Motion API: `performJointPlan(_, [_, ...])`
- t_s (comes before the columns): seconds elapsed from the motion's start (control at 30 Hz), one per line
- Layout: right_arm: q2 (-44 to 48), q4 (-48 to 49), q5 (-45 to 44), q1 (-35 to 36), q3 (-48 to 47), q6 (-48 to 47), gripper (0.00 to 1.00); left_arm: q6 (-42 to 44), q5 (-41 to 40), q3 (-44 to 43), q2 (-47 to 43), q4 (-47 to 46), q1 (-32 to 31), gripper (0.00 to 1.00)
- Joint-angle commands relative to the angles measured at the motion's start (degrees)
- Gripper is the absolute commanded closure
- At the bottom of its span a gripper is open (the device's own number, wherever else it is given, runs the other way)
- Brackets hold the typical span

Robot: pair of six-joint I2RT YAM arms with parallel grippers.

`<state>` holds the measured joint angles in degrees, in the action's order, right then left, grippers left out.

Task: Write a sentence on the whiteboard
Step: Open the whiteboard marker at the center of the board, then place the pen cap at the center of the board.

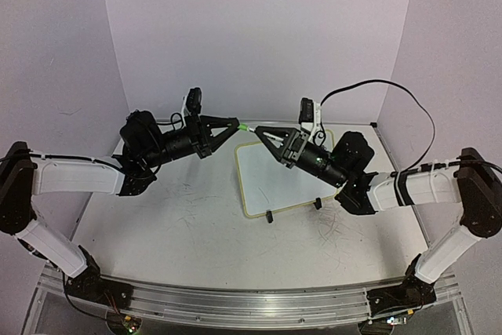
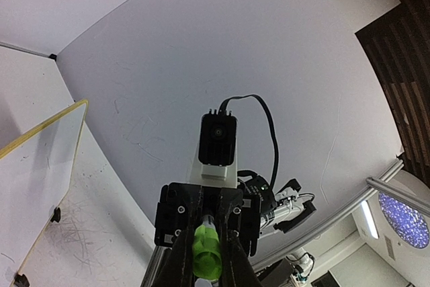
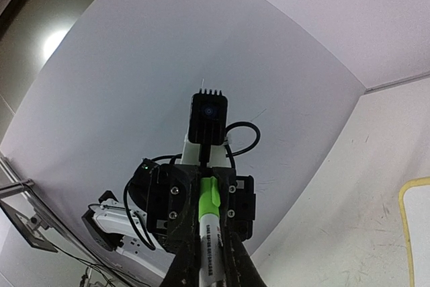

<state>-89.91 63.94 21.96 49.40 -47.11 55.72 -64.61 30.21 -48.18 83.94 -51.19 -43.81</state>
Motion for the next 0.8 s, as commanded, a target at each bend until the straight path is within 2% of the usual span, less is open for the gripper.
performJointPlan(0.0, [-0.2,3.3,1.2,0.3,-0.9,-0.7,0.99,-0.1,0.3,0.5,0.7,-2.3,-0.2,1.0])
performJointPlan(0.2, [4.8,3.3,-2.1,-2.3,4.7,-0.4,1.0,0.7,-4.5,4.6,-3.2,-2.2,1.2,1.0])
performJointPlan(0.4, [15.2,3.3,1.6,-10.4,15.3,-1.8,1.0,-2.5,-7.0,13.5,-11.9,-2.1,12.7,1.0])
performJointPlan(0.5, [22.8,0.8,3.2,-13.6,20.2,-5.0,1.0,-1.5,-6.6,15.7,-15.5,-0.1,16.2,1.0])
performJointPlan(0.6, [31.3,-17.0,1.0,-14.2,18.6,-15.1,1.0,2.5,-7.9,16.5,-17.0,9.8,16.6,1.0])
performJointPlan(0.67, [35.8,-28.9,-2.8,-14.2,16.5,-23.0,1.0,3.9,-8.3,18.4,-16.8,13.0,16.6,1.0])
performJointPlan(0.77, [40.6,-40.8,-9.4,-14.2,13.0,-31.0,1.0,5.0,-6.9,20.8,-13.5,15.1,16.6,1.0])
